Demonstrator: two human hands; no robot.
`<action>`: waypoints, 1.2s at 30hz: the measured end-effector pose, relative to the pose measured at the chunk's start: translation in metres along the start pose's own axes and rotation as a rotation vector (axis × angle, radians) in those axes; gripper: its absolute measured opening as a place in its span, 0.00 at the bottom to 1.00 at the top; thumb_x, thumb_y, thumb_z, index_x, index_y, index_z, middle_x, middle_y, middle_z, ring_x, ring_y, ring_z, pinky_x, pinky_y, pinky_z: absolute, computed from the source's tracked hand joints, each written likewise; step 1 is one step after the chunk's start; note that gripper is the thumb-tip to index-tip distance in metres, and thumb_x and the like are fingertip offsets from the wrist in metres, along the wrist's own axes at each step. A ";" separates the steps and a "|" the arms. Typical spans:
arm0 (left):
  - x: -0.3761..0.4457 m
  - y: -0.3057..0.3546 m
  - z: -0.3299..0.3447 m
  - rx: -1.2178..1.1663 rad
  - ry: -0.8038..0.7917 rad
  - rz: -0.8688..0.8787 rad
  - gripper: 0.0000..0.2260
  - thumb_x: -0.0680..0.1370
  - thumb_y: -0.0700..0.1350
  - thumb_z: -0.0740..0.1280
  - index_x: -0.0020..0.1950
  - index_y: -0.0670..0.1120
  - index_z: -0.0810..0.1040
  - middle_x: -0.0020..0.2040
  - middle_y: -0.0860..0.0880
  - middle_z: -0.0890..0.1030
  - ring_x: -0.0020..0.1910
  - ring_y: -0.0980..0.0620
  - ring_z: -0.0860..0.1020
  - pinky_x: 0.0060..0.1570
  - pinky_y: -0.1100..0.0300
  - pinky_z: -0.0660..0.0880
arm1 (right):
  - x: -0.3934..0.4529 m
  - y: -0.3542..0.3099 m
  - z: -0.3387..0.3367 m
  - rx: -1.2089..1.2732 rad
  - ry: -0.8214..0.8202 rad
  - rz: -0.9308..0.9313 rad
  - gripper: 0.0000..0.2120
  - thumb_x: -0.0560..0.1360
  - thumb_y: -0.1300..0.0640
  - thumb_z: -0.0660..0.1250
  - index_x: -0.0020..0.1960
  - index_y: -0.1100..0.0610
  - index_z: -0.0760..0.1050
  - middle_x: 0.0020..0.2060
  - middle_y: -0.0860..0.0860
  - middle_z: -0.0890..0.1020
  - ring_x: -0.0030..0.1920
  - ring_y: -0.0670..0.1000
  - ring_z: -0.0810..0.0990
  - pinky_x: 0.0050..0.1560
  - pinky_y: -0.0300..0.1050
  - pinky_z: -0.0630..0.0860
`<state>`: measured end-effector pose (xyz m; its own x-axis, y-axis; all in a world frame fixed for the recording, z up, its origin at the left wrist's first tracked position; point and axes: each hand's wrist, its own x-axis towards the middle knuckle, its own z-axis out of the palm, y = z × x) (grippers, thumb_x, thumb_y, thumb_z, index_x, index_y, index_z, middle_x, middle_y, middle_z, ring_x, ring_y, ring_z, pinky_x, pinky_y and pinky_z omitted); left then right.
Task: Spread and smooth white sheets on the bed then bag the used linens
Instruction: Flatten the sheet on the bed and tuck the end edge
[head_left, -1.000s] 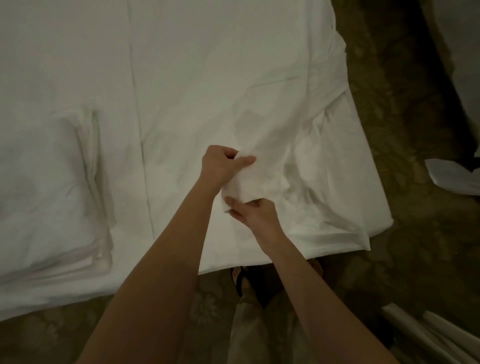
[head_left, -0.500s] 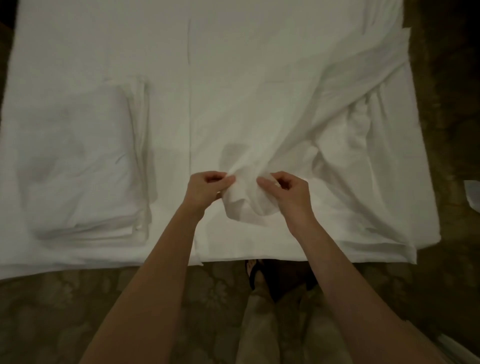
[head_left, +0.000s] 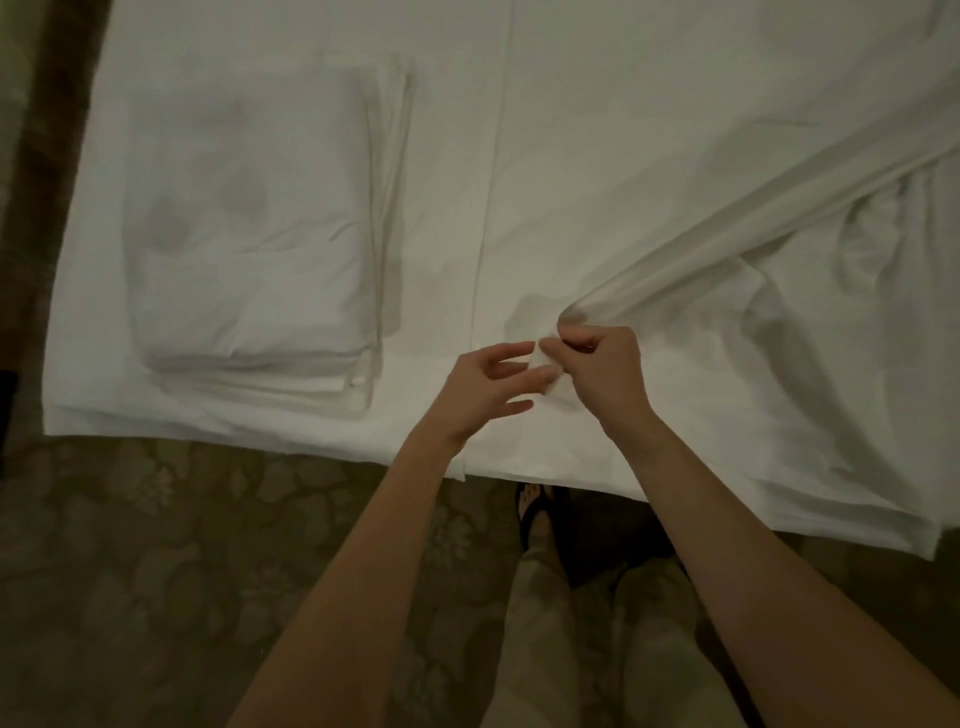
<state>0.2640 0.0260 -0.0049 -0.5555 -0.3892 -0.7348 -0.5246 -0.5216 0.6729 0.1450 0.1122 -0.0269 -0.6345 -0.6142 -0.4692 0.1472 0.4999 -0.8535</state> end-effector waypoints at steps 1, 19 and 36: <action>0.001 0.000 0.002 0.007 -0.002 0.006 0.21 0.73 0.43 0.75 0.64 0.45 0.76 0.48 0.51 0.84 0.51 0.54 0.83 0.54 0.55 0.80 | 0.004 0.000 0.001 -0.022 -0.008 0.016 0.21 0.73 0.63 0.70 0.25 0.52 0.70 0.19 0.41 0.68 0.27 0.44 0.68 0.36 0.43 0.67; 0.044 0.010 0.022 0.167 0.252 0.059 0.11 0.78 0.45 0.70 0.39 0.39 0.79 0.37 0.42 0.82 0.31 0.49 0.83 0.35 0.56 0.82 | -0.040 0.038 -0.008 0.765 0.076 0.690 0.32 0.78 0.37 0.56 0.47 0.66 0.80 0.43 0.60 0.85 0.43 0.55 0.84 0.47 0.46 0.79; 0.025 0.032 -0.006 -0.022 0.378 0.088 0.10 0.78 0.46 0.69 0.43 0.39 0.79 0.42 0.44 0.83 0.40 0.51 0.84 0.37 0.61 0.80 | -0.012 0.052 0.011 1.261 0.392 0.761 0.14 0.71 0.48 0.74 0.42 0.55 0.72 0.25 0.47 0.68 0.24 0.44 0.64 0.28 0.37 0.68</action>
<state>0.2372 -0.0049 -0.0027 -0.3181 -0.6835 -0.6570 -0.4697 -0.4884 0.7354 0.1687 0.1395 -0.0683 -0.2361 -0.1622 -0.9581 0.9238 -0.3432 -0.1696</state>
